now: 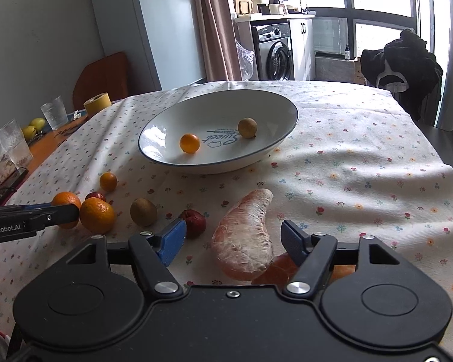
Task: Organize fruits
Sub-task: 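Grasp the large orange with the left gripper while the right grasps the pink pomelo segment, then carry orange and pomelo segment into the white bowl and open both grippers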
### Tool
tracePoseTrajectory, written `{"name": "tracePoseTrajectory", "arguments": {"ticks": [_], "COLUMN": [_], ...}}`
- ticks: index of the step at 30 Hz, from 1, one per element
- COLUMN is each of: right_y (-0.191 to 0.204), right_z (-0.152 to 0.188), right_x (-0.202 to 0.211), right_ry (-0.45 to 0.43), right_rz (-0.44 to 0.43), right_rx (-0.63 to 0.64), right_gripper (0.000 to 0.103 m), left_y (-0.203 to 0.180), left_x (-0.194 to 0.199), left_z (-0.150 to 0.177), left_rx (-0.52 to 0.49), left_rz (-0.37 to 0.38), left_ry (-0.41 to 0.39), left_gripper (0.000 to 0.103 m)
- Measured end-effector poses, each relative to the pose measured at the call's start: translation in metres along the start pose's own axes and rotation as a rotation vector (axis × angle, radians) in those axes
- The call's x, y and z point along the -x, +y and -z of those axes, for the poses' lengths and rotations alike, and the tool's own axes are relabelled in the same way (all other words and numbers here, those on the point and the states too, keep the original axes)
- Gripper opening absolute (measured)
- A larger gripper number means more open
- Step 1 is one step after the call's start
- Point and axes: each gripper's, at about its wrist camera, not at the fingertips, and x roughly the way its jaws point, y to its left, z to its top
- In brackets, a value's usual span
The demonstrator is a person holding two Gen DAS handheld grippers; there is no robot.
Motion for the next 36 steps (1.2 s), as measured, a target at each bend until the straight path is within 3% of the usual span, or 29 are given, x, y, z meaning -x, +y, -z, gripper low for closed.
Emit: {"name": "tracePoseTrajectory", "arguments": {"ticks": [4, 6, 8, 36], "right_y": [0.007, 0.008, 0.008, 0.009], "right_z": [0.001, 0.002, 0.003, -0.018], "right_x": [-0.004, -0.005, -0.007, 0.033], "right_ry": [0.010, 0.018, 0.025, -0.125], "right_rz": [0.032, 0.035, 0.045, -0.005], "right_rx": [0.046, 0.066, 0.078, 0.053], "right_gripper": [0.061, 0.046, 0.040, 0.039], "left_y": [0.002, 0.002, 0.002, -0.025], "left_x": [0.003, 0.005, 0.006, 0.018], "left_z": [-0.001, -0.001, -0.001, -0.026], "left_rx": [0.012, 0.009, 0.012, -0.046], "left_rz": [-0.006, -0.002, -0.001, 0.015], "left_ry": [-0.009, -0.012, -0.021, -0.108], "left_gripper": [0.040, 0.040, 0.040, 0.040]}}
